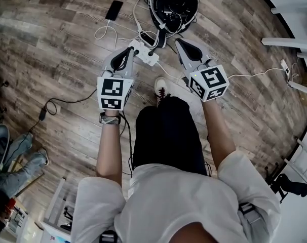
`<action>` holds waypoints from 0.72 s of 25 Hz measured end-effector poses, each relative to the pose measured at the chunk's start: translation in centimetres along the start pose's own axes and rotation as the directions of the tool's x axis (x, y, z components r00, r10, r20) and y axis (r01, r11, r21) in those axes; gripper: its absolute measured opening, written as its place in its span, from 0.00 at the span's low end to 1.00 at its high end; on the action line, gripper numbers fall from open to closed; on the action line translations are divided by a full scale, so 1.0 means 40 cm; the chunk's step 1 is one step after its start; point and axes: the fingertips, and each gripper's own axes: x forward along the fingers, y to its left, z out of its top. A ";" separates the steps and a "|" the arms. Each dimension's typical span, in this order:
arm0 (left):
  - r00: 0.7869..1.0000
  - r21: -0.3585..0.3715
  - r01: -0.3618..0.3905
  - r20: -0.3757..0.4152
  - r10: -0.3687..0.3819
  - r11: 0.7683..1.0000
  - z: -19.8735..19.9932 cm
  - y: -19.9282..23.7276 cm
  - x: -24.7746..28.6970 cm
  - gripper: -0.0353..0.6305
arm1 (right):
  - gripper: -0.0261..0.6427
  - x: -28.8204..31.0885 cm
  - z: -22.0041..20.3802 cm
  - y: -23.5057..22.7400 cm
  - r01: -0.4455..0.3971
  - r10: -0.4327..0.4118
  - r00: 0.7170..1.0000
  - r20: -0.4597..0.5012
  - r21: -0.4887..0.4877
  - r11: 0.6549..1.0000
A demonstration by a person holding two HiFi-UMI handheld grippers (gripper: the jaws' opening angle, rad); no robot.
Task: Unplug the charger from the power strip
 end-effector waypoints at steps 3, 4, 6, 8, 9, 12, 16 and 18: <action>1.000 0.003 0.004 -0.007 -0.004 1.000 -0.061 0.004 0.047 0.06 | 0.04 0.039 -0.068 -0.015 -0.003 0.003 1.000 -0.003 0.010 1.000; 1.000 0.005 0.006 -0.008 -0.006 1.000 -0.080 0.005 0.062 0.06 | 0.04 0.051 -0.089 -0.018 -0.007 0.007 1.000 -0.006 0.011 1.000; 1.000 0.005 0.008 -0.008 -0.008 1.000 -0.114 0.008 0.088 0.06 | 0.04 0.072 -0.130 -0.024 -0.014 0.014 1.000 -0.011 0.007 1.000; 1.000 0.007 0.010 -0.003 -0.010 1.000 -0.147 0.014 0.114 0.06 | 0.04 0.093 -0.169 -0.032 -0.018 0.018 1.000 -0.012 0.004 1.000; 1.000 0.007 0.011 -0.001 -0.011 1.000 -0.164 0.017 0.127 0.06 | 0.04 0.102 -0.188 -0.038 -0.018 0.018 1.000 -0.011 0.003 1.000; 1.000 0.007 0.015 0.002 -0.015 1.000 -0.219 0.023 0.160 0.06 | 0.04 0.129 -0.253 -0.053 -0.018 0.018 1.000 -0.011 0.002 1.000; 1.000 -0.007 0.020 -0.010 -0.020 1.000 -0.307 0.027 0.200 0.06 | 0.04 0.168 -0.357 -0.071 -0.016 0.016 1.000 -0.026 0.008 1.000; 1.000 -0.012 0.020 -0.022 -0.021 1.000 -0.357 0.029 0.220 0.06 | 0.04 0.188 -0.414 -0.080 -0.013 0.013 0.999 -0.040 0.013 1.000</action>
